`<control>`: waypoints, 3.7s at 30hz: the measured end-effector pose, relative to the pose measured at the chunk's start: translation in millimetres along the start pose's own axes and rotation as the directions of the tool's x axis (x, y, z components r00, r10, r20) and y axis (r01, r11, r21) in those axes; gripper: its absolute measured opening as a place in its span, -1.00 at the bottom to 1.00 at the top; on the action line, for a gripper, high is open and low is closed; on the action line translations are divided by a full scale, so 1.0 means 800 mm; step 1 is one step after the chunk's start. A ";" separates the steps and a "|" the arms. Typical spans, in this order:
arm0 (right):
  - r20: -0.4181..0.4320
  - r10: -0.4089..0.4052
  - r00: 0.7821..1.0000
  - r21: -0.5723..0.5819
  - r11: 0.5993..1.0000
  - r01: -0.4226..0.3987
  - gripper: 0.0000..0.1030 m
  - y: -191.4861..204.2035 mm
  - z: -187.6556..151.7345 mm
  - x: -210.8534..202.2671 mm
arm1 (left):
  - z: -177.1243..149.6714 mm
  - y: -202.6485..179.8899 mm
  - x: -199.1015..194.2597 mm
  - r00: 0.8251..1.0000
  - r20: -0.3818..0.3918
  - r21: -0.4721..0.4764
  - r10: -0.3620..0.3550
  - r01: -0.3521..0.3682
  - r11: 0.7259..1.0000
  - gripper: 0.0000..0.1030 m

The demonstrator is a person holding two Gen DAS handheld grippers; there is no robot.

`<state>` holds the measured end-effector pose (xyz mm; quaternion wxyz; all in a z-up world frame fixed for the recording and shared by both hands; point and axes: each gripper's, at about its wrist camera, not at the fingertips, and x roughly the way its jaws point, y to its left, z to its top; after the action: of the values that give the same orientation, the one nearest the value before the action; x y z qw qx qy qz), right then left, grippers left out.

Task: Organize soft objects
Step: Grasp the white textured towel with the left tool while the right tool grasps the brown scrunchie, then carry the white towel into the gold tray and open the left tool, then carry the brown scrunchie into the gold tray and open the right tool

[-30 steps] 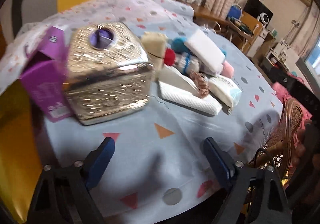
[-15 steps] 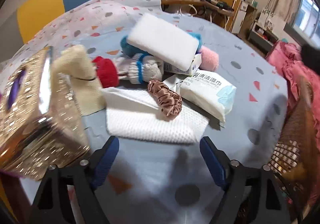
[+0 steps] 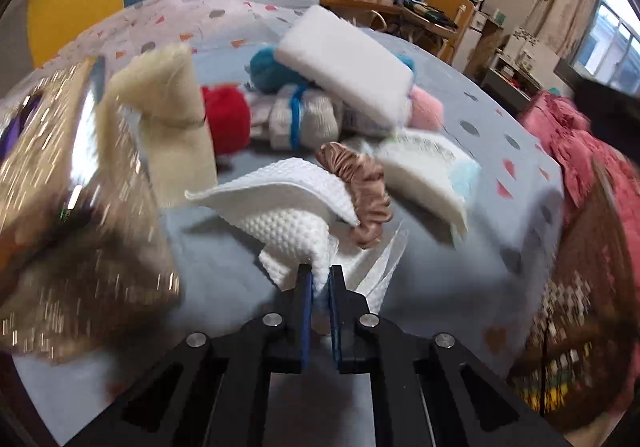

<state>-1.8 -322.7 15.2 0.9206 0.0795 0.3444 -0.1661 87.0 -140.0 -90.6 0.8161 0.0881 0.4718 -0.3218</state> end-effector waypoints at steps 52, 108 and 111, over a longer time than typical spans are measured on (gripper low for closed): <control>-0.396 0.058 0.916 -0.271 0.946 -0.177 -0.41 0.184 -0.094 0.136 | -0.072 0.317 -0.257 0.859 0.255 -0.630 0.443 -0.200 0.751 -0.87; -0.323 0.191 0.927 -0.098 0.967 -0.233 -0.66 0.176 -0.077 0.094 | -0.186 0.224 -0.255 0.854 0.104 -0.650 0.510 -0.330 0.685 0.81; -0.266 0.230 0.936 -0.074 0.963 -0.258 -0.66 0.181 -0.048 0.076 | -0.189 0.228 -0.256 0.852 0.100 -0.655 0.513 -0.332 0.679 0.81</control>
<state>69.9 -192.7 -49.0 0.8849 0.0925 0.4560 -0.0197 19.1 159.8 -32.1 0.9086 -0.1205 0.3978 0.0403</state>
